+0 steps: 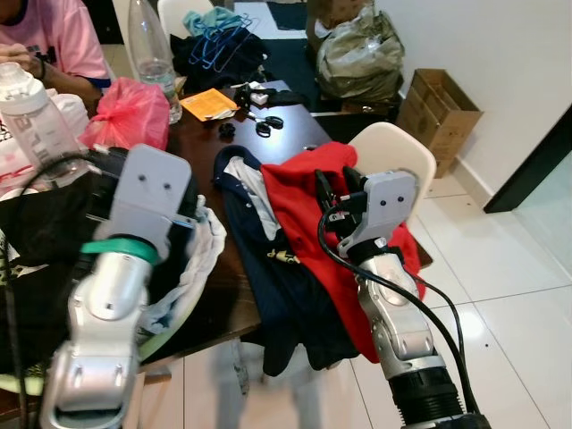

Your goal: Hang hanger

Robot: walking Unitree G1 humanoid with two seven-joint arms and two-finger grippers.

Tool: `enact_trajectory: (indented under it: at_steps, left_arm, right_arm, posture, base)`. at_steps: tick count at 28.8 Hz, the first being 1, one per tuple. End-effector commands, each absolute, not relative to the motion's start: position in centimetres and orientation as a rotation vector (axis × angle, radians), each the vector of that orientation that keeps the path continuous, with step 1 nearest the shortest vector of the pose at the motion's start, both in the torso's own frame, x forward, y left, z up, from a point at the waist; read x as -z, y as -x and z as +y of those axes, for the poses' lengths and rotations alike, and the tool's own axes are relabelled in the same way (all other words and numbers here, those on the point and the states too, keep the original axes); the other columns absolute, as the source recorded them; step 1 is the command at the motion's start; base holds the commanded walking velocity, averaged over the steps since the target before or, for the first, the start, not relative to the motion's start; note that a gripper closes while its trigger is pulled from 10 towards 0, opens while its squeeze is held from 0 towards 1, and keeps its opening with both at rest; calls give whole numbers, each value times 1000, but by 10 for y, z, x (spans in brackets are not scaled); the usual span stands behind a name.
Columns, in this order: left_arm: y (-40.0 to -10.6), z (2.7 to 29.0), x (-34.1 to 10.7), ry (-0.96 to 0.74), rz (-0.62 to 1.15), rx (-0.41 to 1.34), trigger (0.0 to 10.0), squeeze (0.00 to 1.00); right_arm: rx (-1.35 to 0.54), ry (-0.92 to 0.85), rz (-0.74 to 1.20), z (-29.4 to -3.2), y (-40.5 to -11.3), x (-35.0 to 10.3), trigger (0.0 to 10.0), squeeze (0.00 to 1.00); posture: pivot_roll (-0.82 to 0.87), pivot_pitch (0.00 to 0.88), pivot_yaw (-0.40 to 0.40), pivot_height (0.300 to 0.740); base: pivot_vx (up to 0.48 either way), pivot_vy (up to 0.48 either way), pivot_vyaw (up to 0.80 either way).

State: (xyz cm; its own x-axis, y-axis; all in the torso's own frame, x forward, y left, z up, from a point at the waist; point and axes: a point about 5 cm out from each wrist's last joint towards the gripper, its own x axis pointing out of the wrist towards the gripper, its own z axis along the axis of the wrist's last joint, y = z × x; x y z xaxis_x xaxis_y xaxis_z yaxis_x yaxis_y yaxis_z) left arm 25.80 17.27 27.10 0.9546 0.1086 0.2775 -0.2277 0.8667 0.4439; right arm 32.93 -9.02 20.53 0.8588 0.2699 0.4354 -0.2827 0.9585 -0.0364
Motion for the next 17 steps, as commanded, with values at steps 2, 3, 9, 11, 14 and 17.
enact_trajectory:
  at_steps: [2,3,9,11,14,17]
  left_arm:
    - [-256,177,-267,-485,-193,-188,10000,0]
    - [-251,186,-263,-478,-151,-254,10000,0]
    - [-233,189,-244,-784,-105,-283,10000,0]
    - [-224,188,-231,-881,-80,-250,10000,0]
    - [-215,191,-223,-919,-48,-257,10000,0]
    - [-207,193,-216,-965,-23,-253,10000,0]
  right_arm:
    - [-318,-35,-457,-86,-329,-207,10000,0]
    - [-351,-34,-459,-82,-328,-208,10000,0]
    - [-418,-26,-442,-75,-324,-205,10000,0]
    - [-430,-25,-431,-74,-324,-203,10000,0]
    - [-442,-22,-422,-73,-324,-201,10000,0]
    - [-454,-17,-413,-72,-324,-199,10000,0]
  posture:
    - [101,93,3,740]
    - [103,94,0,740]
    - [109,103,-14,740]
    - [118,111,-22,740]
    - [129,120,-28,740]
    - [129,120,-28,740]
  base:
    - [0,0,0]
    - [0,0,0]
    - [0,0,0]
    - [0,0,0]
    - [0,0,0]
    - [0,0,0]
